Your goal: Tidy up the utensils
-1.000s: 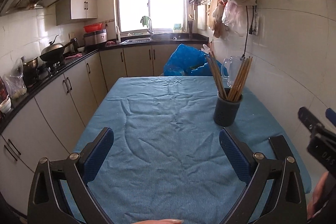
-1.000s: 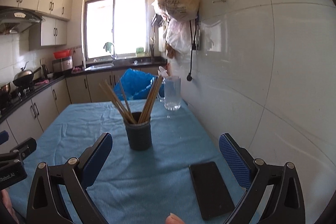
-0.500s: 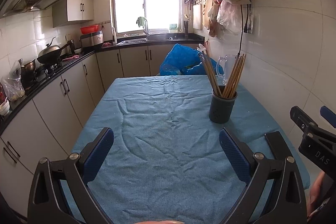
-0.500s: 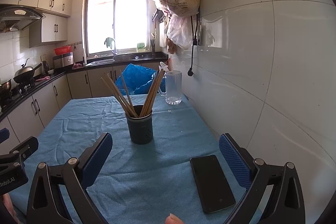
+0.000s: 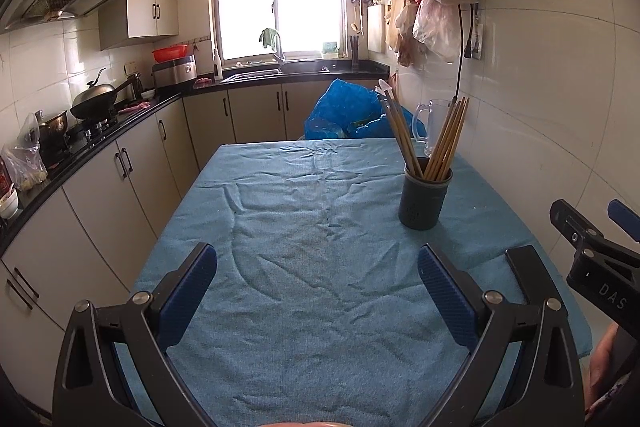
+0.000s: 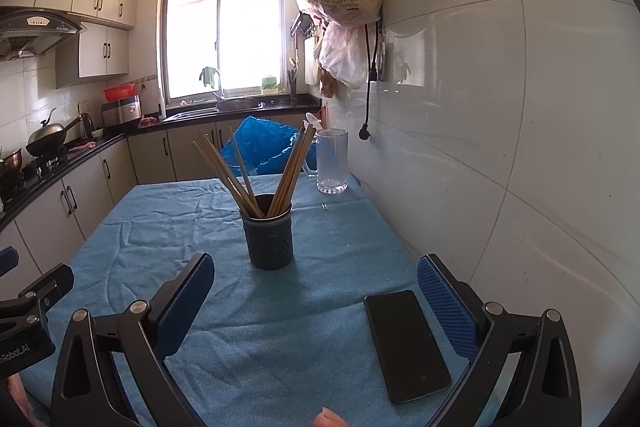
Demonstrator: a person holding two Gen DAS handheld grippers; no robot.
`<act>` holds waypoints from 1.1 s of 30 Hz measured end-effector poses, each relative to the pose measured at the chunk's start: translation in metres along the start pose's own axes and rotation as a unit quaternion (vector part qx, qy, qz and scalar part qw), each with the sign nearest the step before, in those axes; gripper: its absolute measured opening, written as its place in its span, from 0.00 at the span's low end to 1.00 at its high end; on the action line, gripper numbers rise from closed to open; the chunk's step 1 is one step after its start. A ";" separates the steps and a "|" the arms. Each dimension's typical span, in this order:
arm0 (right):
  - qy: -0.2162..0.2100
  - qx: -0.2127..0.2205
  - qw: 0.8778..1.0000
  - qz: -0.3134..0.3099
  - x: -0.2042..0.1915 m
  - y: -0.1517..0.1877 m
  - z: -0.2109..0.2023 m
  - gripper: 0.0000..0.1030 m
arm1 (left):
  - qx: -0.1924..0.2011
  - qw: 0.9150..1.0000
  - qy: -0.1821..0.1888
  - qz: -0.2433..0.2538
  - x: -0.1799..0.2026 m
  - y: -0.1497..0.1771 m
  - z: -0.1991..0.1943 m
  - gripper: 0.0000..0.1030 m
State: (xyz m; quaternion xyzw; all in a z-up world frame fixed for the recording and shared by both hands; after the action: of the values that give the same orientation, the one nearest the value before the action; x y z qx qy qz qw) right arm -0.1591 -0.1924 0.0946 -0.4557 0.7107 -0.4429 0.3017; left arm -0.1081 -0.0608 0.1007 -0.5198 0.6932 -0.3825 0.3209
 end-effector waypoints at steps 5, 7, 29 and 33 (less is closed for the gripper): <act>-0.002 -0.005 1.000 0.000 -0.003 0.001 0.004 1.00 | -0.005 1.000 -0.002 -0.004 -0.003 -0.001 0.003 0.97; -0.003 -0.008 1.000 0.000 -0.004 0.001 0.007 1.00 | -0.009 1.000 -0.003 -0.006 -0.004 -0.001 0.006 0.97; -0.008 -0.056 0.998 -0.016 -0.023 0.014 0.039 1.00 | -0.045 0.999 -0.006 -0.019 -0.023 0.009 0.038 0.97; -0.012 -0.060 0.998 -0.019 -0.024 0.016 0.040 1.00 | -0.049 0.999 -0.007 -0.019 -0.022 0.009 0.039 0.97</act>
State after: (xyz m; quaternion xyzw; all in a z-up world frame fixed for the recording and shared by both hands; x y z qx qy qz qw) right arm -0.1220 -0.1815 0.0636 -0.4913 0.7238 -0.3996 0.2739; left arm -0.0746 -0.0460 0.0742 -0.5504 0.6988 -0.3503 0.2933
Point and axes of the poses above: each gripper's, at about its wrist camera, not at the fingertips, and z roughly the way its jaws point, x to its right, y to its underside, the point moved 2 cm from there along z, roughly the way its jaws point, and after that the axes turned 1 degree about z, right-handed, at the moved point
